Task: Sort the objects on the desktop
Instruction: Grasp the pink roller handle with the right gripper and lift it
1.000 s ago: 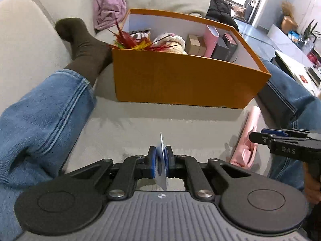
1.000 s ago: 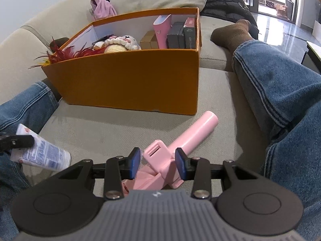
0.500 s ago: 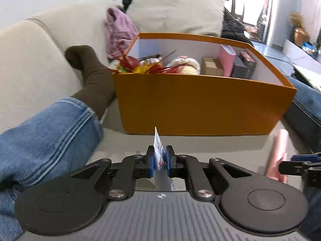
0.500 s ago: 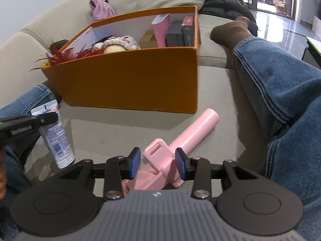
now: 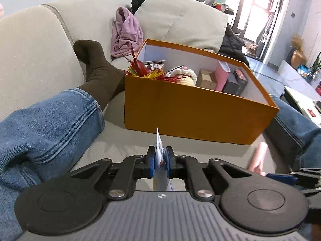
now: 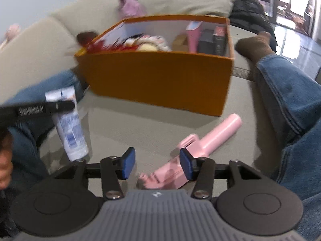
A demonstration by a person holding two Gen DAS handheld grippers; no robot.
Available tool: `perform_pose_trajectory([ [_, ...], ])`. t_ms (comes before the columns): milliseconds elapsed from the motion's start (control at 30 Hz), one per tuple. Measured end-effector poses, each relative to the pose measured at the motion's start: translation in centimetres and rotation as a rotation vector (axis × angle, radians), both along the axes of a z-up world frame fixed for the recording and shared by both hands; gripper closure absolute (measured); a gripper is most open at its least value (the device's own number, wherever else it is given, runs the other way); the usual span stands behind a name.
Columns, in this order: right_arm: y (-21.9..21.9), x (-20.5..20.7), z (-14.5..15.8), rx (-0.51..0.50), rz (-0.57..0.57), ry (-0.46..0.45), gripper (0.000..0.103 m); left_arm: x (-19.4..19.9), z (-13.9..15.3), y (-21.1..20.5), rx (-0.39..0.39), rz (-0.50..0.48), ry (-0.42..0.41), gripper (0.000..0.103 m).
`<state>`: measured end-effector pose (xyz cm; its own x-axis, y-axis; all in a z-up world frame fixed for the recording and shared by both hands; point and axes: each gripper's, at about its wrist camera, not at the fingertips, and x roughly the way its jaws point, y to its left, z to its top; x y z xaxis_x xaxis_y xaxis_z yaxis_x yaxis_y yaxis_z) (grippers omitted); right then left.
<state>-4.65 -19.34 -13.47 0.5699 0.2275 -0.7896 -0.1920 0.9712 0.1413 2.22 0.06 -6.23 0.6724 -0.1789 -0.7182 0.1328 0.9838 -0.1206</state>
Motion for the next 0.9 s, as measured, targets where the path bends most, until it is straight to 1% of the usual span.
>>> perform_pose_trajectory([
  [100, 1.1, 0.1, -1.2, -0.092, 0.002, 0.035, 0.053, -0.6, 0.3, 0.0, -0.003, -0.013, 0.002, 0.092],
  [133, 1.3, 0.1, -1.6, -0.102, 0.004, 0.052, 0.056, -0.7, 0.3, -0.1, -0.005, -0.018, 0.003, 0.092],
  [200, 1.5, -0.1, -1.7, -0.121, 0.003, 0.037, 0.072, -0.9, 0.2, -0.2, -0.012, -0.027, 0.010, 0.092],
  [233, 1.5, 0.0, -1.8, -0.119, 0.004, 0.045, 0.088, -1.0, 0.2, -0.2, -0.015, -0.030, 0.013, 0.092],
  [333, 1.2, -0.1, -1.8, -0.097, -0.012, 0.061, 0.103, -1.3, 0.1, -0.2, -0.027, -0.033, 0.012, 0.092],
  [500, -0.6, -1.3, -1.2, -0.079, -0.075, 0.051, 0.103, -1.7, 0.1, 0.0, -0.039, -0.035, 0.011, 0.092],
  [567, -1.6, -1.7, -1.1, -0.037, -0.115, 0.056, 0.095, -1.7, -0.1, -0.1, -0.047, -0.042, 0.019, 0.092],
  [600, -2.0, -1.8, -0.9, -0.018, -0.130, 0.053, 0.095, -1.7, -0.1, -0.1, -0.048, -0.044, 0.021, 0.092],
  [633, -2.4, -2.0, -0.8, -0.008, -0.147, 0.049, 0.090, -1.7, -0.2, -0.2, -0.049, -0.046, 0.025, 0.092],
  [667, -2.5, -2.2, -0.7, -0.003, -0.159, 0.042, 0.077, -1.7, -0.3, -0.2, -0.050, -0.047, 0.028, 0.092],
  [733, -2.5, -2.1, -0.3, 0.005, -0.178, 0.014, 0.064, -1.7, -0.4, -0.3, -0.050, -0.050, 0.031, 0.092],
  [800, -2.0, -1.6, 0.0, -0.012, -0.199, -0.011, 0.059, -1.7, -0.4, -0.4, -0.051, -0.050, 0.035, 0.092],
  [833, -1.6, -1.0, 0.0, -0.036, -0.206, -0.020, 0.053, -1.7, -0.4, -0.4, -0.050, -0.049, 0.035, 0.092],
  [867, -1.5, -0.6, 0.0, -0.057, -0.215, -0.021, 0.051, -1.7, -0.4, -0.5, -0.049, -0.046, 0.036, 0.092],
  [900, -1.1, 0.0, -0.1, -0.079, -0.221, -0.018, 0.051, -1.7, -0.4, -0.5, -0.046, -0.045, 0.036, 0.092],
])
